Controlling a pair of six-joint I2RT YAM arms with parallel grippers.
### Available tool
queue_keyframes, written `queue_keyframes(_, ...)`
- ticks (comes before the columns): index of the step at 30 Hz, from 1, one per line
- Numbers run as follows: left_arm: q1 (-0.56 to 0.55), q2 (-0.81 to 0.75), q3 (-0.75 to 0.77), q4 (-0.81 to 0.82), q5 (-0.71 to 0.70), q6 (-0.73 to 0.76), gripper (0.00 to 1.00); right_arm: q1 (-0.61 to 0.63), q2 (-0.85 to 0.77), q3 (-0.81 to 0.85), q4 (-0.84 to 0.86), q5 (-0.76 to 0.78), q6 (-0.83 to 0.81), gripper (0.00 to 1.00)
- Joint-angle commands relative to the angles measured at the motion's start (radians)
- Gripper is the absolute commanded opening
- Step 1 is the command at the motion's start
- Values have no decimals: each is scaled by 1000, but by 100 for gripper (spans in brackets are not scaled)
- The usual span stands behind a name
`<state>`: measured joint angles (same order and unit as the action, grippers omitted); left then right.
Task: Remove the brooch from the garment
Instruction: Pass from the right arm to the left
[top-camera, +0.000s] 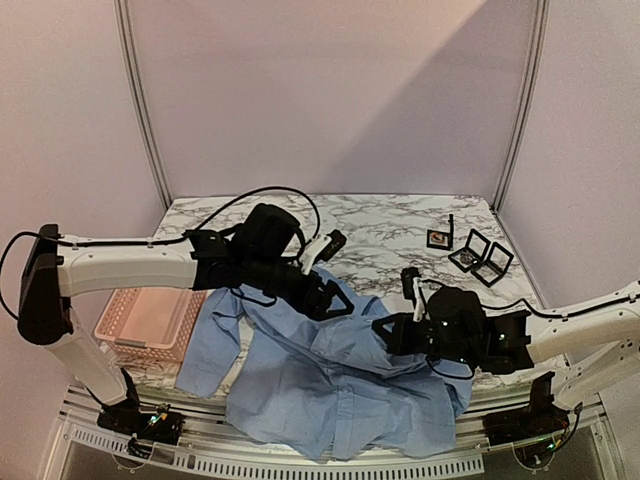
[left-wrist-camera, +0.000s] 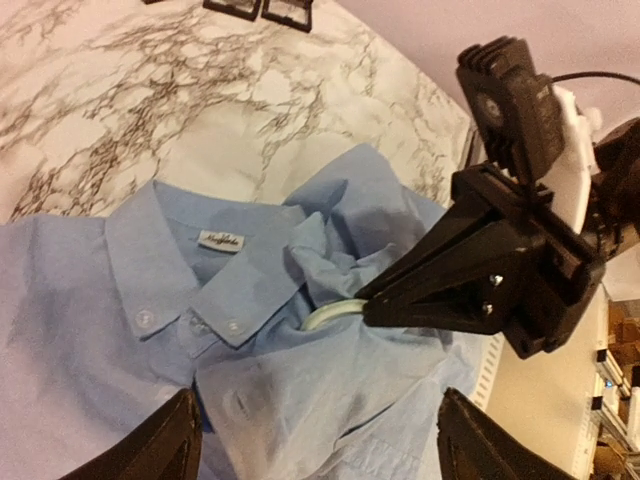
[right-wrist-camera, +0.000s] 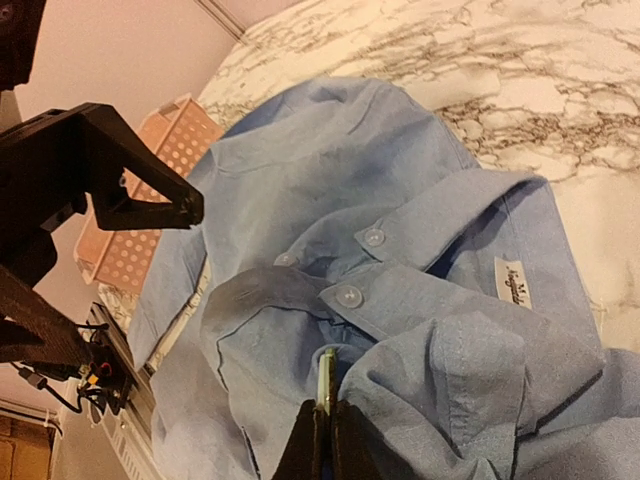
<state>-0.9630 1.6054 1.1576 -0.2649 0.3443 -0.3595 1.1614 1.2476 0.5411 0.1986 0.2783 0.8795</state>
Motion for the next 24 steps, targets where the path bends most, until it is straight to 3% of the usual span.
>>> queue_keyframes(1, 12, 48, 26, 55, 139, 23, 82, -23, -35, -41, 204, -2, -70, 0)
queue_keyframes(6, 22, 105, 28, 123, 258, -11, 83, -51, -31, -67, 307, -54, -114, 0)
queue_keyframes(12, 48, 132, 3, 147, 227, -28, 84, -83, -43, -106, 398, -122, -120, 0)
queue_keyframes(17, 55, 157, -12, 220, 289, -90, 83, -91, -31, -113, 434, -171, -114, 0)
queue_keyframes(20, 55, 172, -25, 302, 348, -136, 77, -93, -10, -114, 464, -190, -104, 0)
queue_keyframes(24, 55, 187, -44, 361, 397, -171, 61, -97, 8, -120, 511, -213, -89, 0)
